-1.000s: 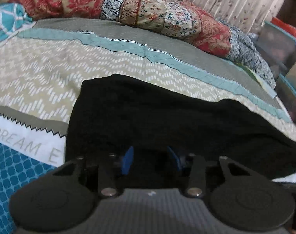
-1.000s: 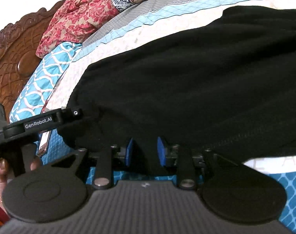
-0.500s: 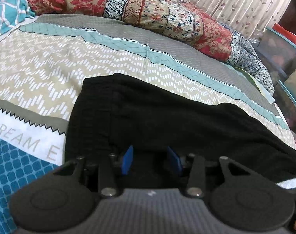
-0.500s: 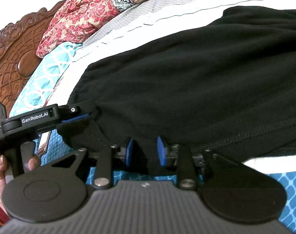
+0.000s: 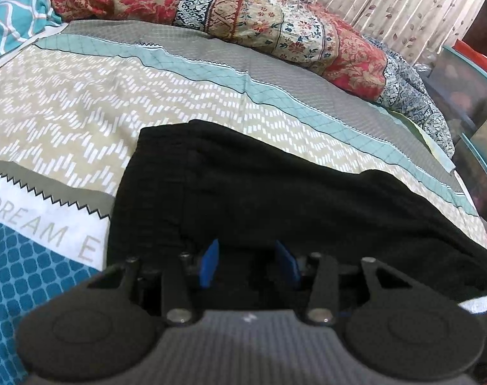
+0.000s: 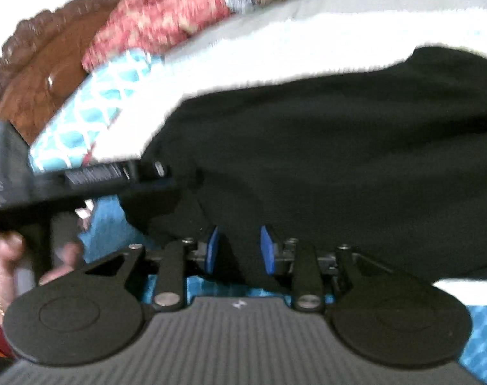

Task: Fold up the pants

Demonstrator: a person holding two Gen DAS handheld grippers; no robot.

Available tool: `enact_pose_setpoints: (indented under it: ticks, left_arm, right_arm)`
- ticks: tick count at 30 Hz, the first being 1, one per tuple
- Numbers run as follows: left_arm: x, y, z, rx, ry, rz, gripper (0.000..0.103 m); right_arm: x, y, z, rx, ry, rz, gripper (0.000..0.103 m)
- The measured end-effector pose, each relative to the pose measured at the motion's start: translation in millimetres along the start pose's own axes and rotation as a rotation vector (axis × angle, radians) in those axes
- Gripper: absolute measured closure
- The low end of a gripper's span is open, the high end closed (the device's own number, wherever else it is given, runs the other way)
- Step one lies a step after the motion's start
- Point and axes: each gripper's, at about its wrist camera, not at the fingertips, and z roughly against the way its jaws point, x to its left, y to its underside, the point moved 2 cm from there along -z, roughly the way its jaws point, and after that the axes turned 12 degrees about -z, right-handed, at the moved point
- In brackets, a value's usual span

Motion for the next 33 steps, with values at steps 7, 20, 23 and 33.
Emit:
enact_pose_setpoints:
  ticks: [7, 20, 23, 33]
  left_arm:
    - [-16.2, -10.0, 42.2, -0.079, -0.034, -0.012, 0.046]
    - [-76.9, -11.2, -40.5, 0.143, -0.092, -0.157, 0.039]
    - [-84.2, -9.4, -45.1, 0.162, -0.116, -0.163, 0.036]
    - [-171.8, -31.2, -53.5, 0.121, 0.021, -0.275, 0.033]
  right_arm:
    - [-8.0, -9.5, 39.8, -0.097, -0.07, -0.029, 0.069]
    - [-154.4, 4.8, 127.0, -0.292, 0.106, -0.371, 0.071]
    - [-175.2, 10.5, 170.0, -0.384, 0.064, -0.417, 0.069]
    - [-280.0, -36.6, 308.2, -0.676, 0.449, -0.306, 0.067]
